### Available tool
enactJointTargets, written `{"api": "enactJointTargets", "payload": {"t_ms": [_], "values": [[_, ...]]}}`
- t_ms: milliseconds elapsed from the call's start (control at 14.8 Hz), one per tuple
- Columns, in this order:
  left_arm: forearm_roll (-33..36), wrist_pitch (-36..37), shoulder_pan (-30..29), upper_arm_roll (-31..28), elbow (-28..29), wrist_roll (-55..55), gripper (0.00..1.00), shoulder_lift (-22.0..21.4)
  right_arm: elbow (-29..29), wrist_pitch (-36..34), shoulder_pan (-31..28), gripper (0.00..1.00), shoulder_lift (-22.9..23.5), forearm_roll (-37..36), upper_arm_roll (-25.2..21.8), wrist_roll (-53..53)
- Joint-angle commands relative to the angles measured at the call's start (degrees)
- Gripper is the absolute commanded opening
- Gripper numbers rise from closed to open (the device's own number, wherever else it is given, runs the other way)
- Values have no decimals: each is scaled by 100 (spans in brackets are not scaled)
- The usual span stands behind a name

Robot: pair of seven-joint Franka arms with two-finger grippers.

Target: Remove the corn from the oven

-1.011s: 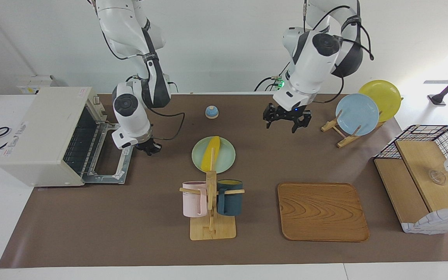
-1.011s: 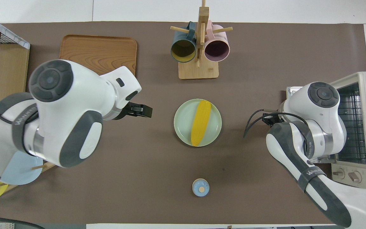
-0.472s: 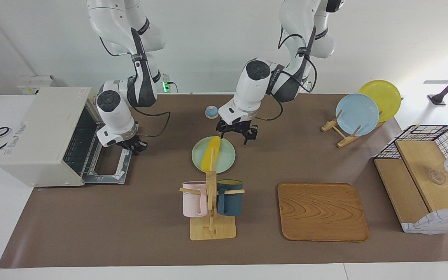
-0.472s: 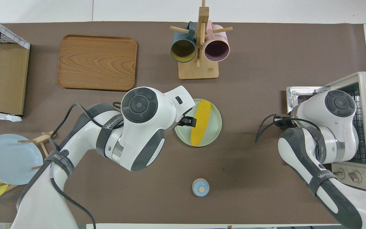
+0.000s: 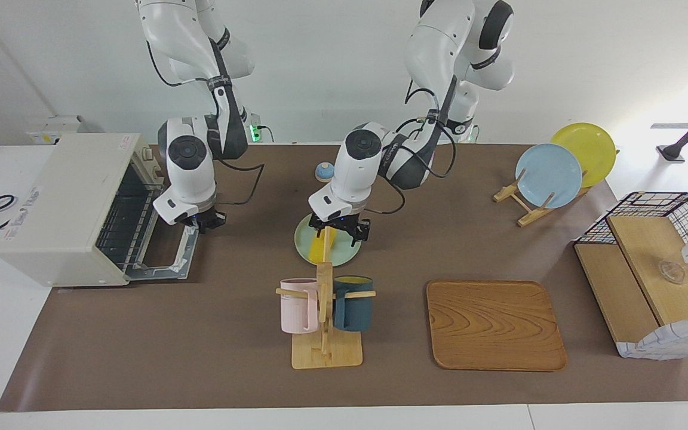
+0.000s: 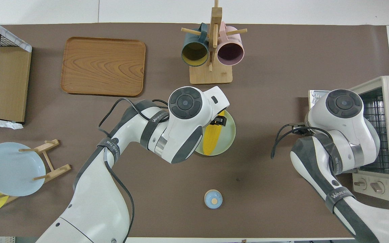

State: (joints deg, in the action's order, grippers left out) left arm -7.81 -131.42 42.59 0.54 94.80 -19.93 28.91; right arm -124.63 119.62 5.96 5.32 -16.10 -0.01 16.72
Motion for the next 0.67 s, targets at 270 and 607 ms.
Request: {"api": "enactJointTargets", "payload": {"t_ms": [270, 607], "values": [[87, -401, 311, -98, 232, -20, 100, 27, 1160, -1187, -823, 0, -188, -738, -263, -1371], [78, -709, 399, -107, 487, -125, 97, 9, 1204, -1336, -903, 0, -321, -658, -245, -1654]]}}
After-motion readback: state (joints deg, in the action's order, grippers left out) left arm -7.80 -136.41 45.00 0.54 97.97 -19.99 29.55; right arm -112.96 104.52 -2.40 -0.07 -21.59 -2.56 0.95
